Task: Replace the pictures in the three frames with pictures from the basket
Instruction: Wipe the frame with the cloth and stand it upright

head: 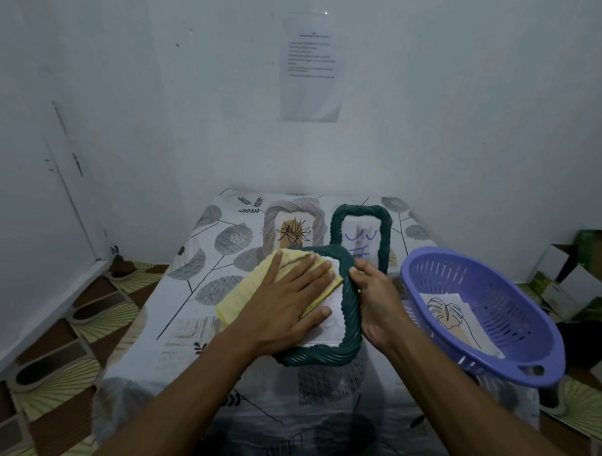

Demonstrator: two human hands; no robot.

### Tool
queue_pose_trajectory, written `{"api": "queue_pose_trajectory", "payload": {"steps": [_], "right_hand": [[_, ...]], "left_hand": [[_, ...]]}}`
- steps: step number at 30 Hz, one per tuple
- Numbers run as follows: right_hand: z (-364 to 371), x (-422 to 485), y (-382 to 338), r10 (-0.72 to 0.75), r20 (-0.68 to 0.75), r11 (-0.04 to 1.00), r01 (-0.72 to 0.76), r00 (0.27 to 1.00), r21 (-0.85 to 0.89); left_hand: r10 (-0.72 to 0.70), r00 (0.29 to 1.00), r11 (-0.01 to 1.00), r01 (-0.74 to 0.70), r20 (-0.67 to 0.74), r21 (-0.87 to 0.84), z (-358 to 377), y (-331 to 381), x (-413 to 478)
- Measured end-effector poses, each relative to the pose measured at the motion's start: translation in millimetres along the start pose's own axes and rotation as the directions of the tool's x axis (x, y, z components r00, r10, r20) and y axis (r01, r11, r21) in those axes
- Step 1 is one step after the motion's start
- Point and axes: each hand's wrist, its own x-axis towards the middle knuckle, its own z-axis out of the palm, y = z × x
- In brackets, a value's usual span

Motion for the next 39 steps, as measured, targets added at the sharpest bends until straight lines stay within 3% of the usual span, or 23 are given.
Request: {"api": "queue_pose_trajectory", "payload": {"steps": [3,8,12,17,24,39], "right_hand": [[-5,5,1,0.003,-0.050,1.000,-0.003,0.999,0.007],[2,-1,8,0.011,0.001,1.000,-0.011,1.000,-0.008],[-2,7,-1,-0.043,-0.072,0.999,0.043,0.996,-0.003],[0,12,2,-0.108,-0.161,0.990,0.091,0.981,-0.109],[-11,14,9,-0.152,-0.245,0.960,0.084,0.958,-0.267],[22,14,36,-0.056,-0.112,0.993,0.044,0.992,-0.108]], "left_hand": [[0.008,1.000,0.999,-0.008,0.011,-0.042,11,3,-16],[-0.095,0.995,0.995,0.095,0.007,0.004,7,-3,-4],[0.007,1.000,0.998,-0.006,0.015,-0.057,10,-6,-17],[-0.021,0.998,0.999,0.024,0.063,-0.044,33,-26,-52],[-0.283,0.925,0.934,0.326,0.252,-0.147,75,-54,-74],[-0.479,0.873,0.878,0.478,0.087,0.038,60,-102,-154]]}}
